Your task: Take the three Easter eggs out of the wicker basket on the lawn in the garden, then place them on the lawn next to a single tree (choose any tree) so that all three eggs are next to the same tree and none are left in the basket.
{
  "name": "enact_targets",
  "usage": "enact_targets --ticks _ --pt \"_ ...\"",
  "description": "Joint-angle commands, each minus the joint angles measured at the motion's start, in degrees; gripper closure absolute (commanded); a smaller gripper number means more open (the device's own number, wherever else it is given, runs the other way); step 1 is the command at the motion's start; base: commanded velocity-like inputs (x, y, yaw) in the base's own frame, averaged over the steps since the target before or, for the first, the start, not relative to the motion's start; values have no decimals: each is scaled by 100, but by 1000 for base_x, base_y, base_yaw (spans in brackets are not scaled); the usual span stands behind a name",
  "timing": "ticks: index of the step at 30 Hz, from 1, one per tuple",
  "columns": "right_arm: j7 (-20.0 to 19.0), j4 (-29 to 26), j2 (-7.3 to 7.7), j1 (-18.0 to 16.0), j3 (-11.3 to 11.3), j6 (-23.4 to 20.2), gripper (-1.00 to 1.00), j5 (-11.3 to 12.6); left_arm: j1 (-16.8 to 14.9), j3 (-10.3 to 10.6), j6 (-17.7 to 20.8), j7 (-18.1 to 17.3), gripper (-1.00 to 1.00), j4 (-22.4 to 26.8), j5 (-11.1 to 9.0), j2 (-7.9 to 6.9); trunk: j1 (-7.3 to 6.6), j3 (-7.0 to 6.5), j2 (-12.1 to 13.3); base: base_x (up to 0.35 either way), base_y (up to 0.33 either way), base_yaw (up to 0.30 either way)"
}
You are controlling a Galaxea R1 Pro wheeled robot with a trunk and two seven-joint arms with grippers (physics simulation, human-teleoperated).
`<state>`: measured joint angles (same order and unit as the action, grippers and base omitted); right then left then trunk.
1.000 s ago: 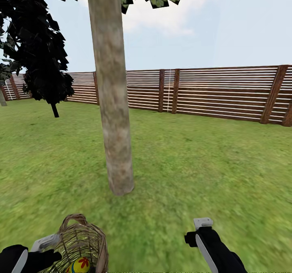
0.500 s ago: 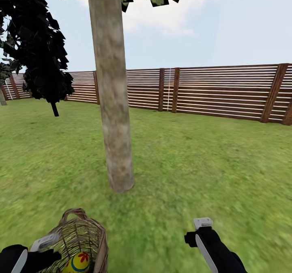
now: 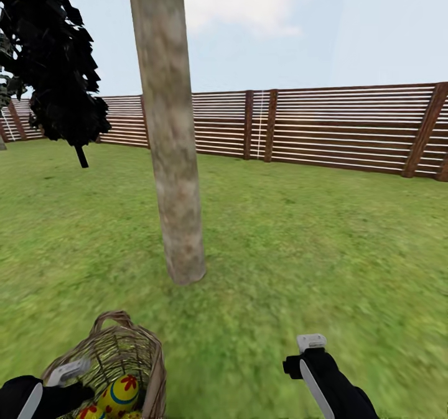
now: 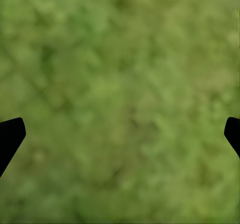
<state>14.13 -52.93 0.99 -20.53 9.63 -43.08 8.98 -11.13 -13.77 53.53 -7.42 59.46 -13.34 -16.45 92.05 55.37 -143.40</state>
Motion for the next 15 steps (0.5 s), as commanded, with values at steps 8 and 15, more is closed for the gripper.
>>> enact_targets --ticks 8,15 --pt "55 -5 7 -4 30 -18 -100 58 -3 -11 26 -40 -100 4 24 1 19 184 -14 0 0 0" --pt "55 2 7 -4 30 -17 -100 51 -3 -11 26 -40 -100 4 24 10 37 339 -23 0 0 0"
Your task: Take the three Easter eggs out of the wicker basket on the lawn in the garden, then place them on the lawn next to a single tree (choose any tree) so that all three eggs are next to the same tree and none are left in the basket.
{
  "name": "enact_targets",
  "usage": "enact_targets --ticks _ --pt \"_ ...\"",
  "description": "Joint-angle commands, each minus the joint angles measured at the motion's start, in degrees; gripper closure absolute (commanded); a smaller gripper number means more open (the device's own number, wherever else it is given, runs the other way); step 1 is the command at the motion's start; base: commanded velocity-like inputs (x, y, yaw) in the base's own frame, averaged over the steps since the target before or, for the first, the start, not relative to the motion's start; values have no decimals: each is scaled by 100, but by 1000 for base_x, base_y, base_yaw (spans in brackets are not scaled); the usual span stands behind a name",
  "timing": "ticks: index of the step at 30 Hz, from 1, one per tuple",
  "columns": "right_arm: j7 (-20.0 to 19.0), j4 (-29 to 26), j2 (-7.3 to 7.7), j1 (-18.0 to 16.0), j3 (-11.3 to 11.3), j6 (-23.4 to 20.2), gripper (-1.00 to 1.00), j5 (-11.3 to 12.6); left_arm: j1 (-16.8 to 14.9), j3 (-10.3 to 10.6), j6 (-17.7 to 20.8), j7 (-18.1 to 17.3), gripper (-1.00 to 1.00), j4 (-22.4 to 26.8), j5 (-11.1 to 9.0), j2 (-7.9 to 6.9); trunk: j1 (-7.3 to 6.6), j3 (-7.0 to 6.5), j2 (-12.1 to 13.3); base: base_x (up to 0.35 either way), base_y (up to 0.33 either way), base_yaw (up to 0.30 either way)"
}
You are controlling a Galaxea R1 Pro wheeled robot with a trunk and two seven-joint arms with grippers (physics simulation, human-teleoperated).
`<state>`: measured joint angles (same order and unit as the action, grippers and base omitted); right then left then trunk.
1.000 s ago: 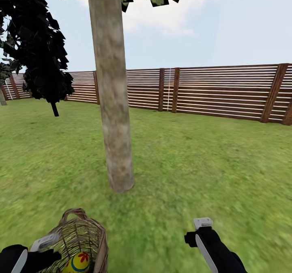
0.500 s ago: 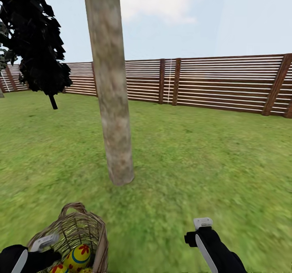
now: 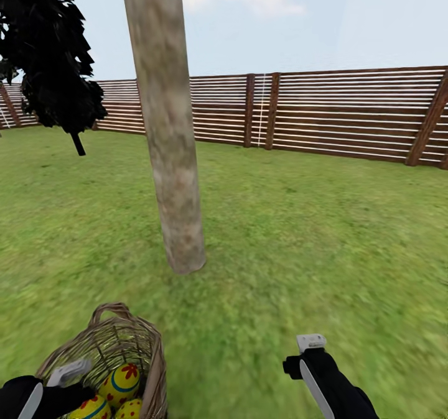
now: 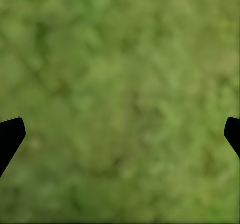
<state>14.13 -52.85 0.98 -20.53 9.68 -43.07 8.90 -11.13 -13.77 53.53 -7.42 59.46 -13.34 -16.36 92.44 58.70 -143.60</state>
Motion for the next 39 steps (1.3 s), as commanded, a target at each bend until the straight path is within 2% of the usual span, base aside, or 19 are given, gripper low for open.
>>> enact_targets --ticks 1,15,23,29,36,39 --pt "55 -6 7 -4 26 -19 -100 60 -3 -11 24 -40 -100 4 25 5 1 28 -4 0 0 0" --pt "55 -6 7 -4 19 -19 -100 59 -3 0 17 -40 -100 4 25 24 37 339 -23 0 0 0" --pt "55 -6 7 -4 25 -20 -100 59 -3 -6 17 -45 -100 9 17 11 37 339 -23 1 0 0" --pt "55 -10 7 -4 17 -19 -100 65 -3 -6 19 -47 -100 8 13 12 37 339 -23 201 0 0" --pt "55 -6 7 -4 21 -22 -100 60 -3 -3 17 -47 -100 6 16 26 37 339 -23 34 0 0" --pt "55 -9 7 -4 18 -21 -100 59 -3 -3 17 -47 -100 5 16 28 45 405 -27 2 0 0"
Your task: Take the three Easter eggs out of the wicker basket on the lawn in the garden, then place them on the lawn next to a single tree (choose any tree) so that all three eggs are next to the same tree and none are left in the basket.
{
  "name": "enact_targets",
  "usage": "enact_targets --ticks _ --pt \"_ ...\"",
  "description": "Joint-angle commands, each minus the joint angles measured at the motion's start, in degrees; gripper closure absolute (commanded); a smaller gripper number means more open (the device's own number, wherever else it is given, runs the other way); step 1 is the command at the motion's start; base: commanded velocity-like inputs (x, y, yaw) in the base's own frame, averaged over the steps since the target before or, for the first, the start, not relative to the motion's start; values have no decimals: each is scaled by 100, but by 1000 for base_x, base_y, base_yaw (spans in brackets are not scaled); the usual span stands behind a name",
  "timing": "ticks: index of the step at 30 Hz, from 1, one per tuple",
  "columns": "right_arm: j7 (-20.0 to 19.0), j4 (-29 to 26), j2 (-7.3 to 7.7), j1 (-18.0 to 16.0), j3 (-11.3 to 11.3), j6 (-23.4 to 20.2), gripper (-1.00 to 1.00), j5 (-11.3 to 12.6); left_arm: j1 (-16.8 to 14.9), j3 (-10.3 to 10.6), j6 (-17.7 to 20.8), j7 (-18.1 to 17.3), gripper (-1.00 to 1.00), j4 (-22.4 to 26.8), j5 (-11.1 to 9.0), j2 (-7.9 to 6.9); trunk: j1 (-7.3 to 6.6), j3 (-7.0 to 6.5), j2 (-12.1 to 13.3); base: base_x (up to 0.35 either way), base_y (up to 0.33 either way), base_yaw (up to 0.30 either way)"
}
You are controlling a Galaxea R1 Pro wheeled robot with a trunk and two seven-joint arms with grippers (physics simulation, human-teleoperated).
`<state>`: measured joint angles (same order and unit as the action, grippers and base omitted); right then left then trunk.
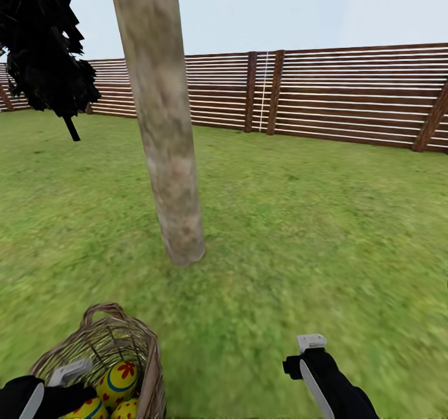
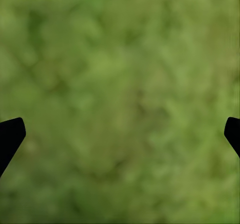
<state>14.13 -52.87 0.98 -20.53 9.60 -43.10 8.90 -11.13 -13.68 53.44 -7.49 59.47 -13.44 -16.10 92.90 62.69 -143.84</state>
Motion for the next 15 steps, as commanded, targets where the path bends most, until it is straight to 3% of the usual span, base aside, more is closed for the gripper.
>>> enact_targets --ticks 1,15 --pt "55 -7 7 -3 25 -20 -100 61 -3 -11 28 -38 -100 4 25 2 1 28 -4 0 0 0" --pt "55 -4 -1 -3 33 -18 -100 54 -3 -20 27 -39 -100 9 20 -14 37 338 -23 0 0 0"
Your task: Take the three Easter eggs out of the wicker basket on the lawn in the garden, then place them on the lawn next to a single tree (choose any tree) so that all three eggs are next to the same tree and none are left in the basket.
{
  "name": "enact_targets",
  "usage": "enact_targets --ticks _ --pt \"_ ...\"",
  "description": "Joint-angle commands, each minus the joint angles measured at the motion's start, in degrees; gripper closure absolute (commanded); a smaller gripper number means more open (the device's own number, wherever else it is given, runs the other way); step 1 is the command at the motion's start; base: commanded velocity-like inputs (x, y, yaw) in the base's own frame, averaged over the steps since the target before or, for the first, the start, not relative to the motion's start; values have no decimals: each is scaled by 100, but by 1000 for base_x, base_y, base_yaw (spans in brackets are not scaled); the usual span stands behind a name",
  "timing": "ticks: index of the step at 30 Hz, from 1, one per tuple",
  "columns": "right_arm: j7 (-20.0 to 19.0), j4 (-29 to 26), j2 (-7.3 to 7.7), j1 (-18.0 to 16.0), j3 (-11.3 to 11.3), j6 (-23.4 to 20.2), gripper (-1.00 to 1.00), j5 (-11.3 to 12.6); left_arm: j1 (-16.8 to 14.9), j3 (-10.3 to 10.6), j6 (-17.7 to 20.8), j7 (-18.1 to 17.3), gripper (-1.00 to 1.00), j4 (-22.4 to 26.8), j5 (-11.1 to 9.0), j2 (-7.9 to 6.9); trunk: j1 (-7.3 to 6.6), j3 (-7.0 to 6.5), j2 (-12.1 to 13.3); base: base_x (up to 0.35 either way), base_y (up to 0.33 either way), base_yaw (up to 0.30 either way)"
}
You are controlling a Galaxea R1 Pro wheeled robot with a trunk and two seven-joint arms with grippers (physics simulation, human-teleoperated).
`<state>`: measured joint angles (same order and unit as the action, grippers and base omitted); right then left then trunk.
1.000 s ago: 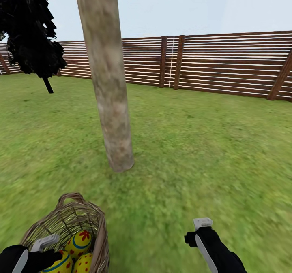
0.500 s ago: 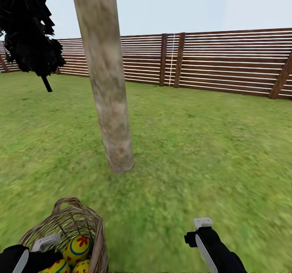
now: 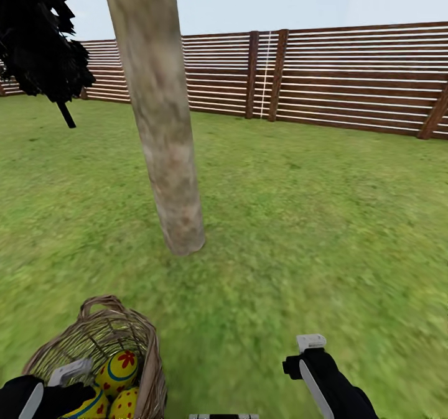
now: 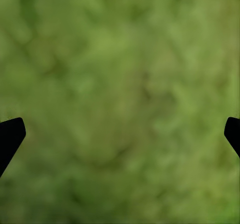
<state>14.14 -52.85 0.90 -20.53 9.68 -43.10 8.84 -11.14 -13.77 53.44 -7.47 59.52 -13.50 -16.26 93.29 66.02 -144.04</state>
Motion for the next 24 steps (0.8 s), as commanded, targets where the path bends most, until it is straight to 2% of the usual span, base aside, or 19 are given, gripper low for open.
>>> enact_targets --ticks 1,10,16,24 --pt "54 -6 7 -3 26 -17 -100 58 -3 -11 28 -42 -100 5 25 1 1 28 -4 0 0 0" --pt "54 -6 7 -3 26 -18 -100 57 -3 -11 26 -38 -100 7 25 18 24 227 -16 0 0 0" --pt "57 -6 7 -3 30 -16 -100 56 -3 -4 26 -38 -100 6 31 26 24 227 -16 0 0 0" --pt "55 -6 4 -3 34 -18 -100 54 -3 -2 26 -35 -100 -2 31 35 42 382 -25 0 0 0"
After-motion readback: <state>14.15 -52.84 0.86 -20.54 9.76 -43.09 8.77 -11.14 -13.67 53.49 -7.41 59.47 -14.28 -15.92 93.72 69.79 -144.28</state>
